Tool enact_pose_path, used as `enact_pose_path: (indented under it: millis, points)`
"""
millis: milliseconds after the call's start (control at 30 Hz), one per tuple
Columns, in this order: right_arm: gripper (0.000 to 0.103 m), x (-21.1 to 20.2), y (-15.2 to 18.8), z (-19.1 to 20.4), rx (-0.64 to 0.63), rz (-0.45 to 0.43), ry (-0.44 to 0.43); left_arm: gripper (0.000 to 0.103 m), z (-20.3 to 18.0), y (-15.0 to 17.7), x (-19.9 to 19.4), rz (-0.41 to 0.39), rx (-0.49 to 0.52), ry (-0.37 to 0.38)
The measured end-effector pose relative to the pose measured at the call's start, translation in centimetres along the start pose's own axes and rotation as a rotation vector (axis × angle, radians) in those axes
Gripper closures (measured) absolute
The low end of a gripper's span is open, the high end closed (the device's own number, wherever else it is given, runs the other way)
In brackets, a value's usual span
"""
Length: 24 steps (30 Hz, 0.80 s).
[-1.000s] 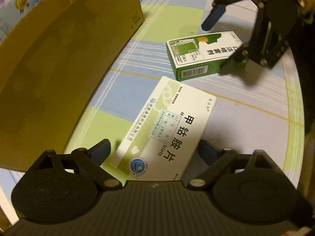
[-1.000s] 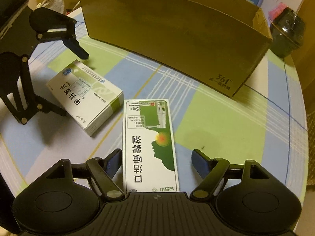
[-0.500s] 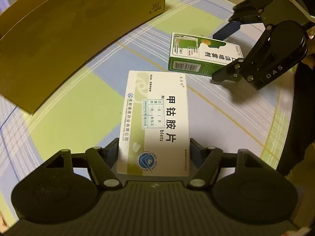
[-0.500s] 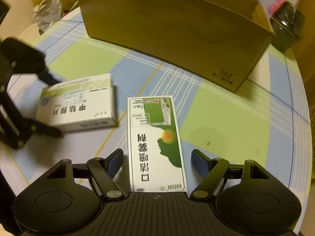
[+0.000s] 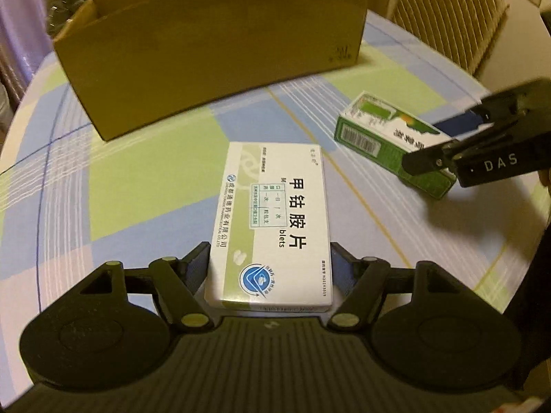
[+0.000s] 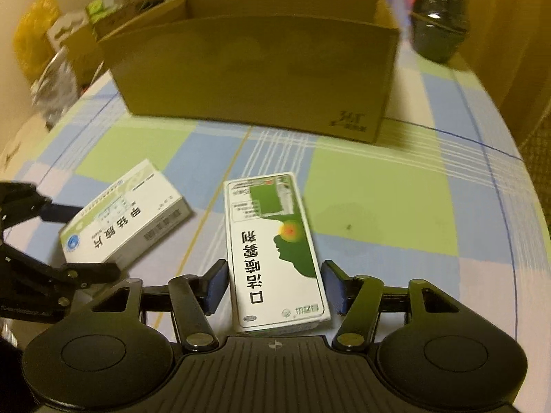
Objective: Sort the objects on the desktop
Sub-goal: 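Lift both medicine boxes with both tools and turn toward the cardboard box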
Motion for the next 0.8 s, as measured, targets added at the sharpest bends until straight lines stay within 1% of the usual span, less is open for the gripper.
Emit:
enact_pose_path:
  millis: [100,200,233,300,500,600,800]
  points:
    - [0.042,0.2,0.9,-0.1,0.035,-0.01,0.001,0.033,0.4,-0.4,0.1,-0.044,-0.015,0.011]
    - [0.041,0.5,1.8,-0.1,0.049,-0.007,0.019,0.032,0.2,-0.7,0.0,-0.069,-0.019,0.007]
    - [0.041,0.5,2.0,-0.1,0.053,-0.01,0.03,0.032,0.2,-0.3,-0.5,-0.074,-0.018,0.005]
    - [0.041,0.7,2.2,-0.3,0.052,-0.014,0.045,0.032,0.1,-0.5,-0.3,-0.076,-0.013,-0.002]
    - [0.041,0.5,2.1,-0.3,0.049,-0.053,0.039,0.032,-0.3,-0.6,-0.4,-0.109,-0.023,-0.011]
    - [0.041,0.5,1.9,-0.2,0.045,-0.069,0.039,0.031,-0.4,-0.6,-0.3,-0.116,-0.04,-0.01]
    - [0.041,0.6,1.7,-0.1,0.041,-0.066,0.044,0.031,-0.8,-0.4,0.5,-0.095,-0.034,-0.03]
Point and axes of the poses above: each gripper's, at about its wrist camera, not at the fingertips, and x roughly the way its jaws point, z to its left, y to its underside, the point moved 7 cm from there along x, roughly the way its jaws point, and after that the axes turned 14 degrees about z, right-handed, at the moved point
